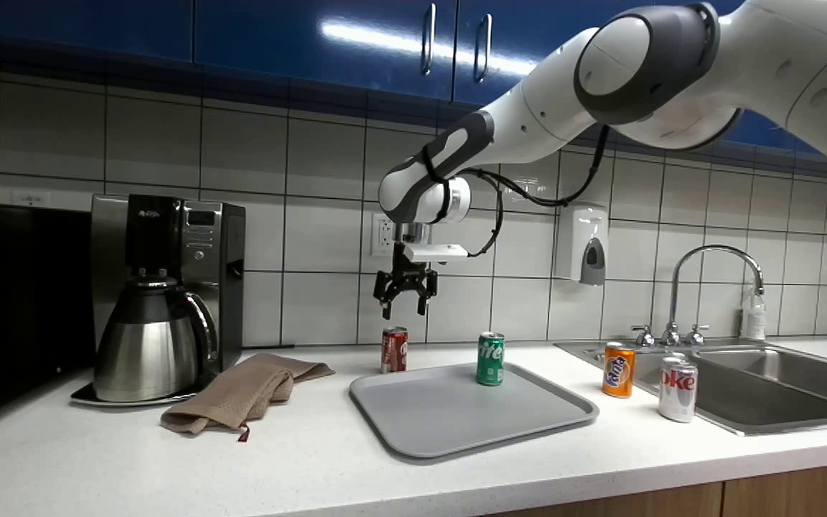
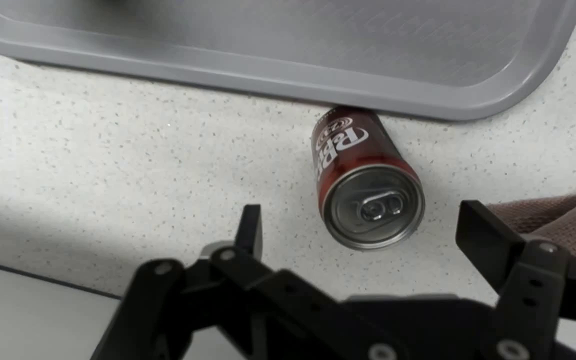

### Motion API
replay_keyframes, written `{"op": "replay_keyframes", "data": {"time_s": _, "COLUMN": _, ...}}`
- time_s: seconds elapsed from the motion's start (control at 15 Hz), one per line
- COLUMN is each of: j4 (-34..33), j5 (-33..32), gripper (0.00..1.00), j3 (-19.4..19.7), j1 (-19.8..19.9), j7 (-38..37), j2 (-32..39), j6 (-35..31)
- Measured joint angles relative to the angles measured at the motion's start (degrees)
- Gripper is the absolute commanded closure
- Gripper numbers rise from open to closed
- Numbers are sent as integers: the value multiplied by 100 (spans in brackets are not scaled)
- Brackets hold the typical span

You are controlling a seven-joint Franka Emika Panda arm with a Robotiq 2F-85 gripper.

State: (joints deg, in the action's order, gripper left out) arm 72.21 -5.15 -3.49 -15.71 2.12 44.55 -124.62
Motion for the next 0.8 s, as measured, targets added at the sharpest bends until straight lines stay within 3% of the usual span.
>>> {"op": "replay_keyframes", "data": {"time_s": 0.53, "j4": 1972, "j5": -143, "gripper": 0, "j3": 158, "j1": 123, "j7": -34, "j2": -1183, "j6": -810}}
{"op": "replay_keyframes", "data": {"time_s": 0.8, "j4": 2611, "j5": -202, "gripper": 0, "j3": 232, "j1": 253, "j7": -99, "j2": -1636, "j6": -937}}
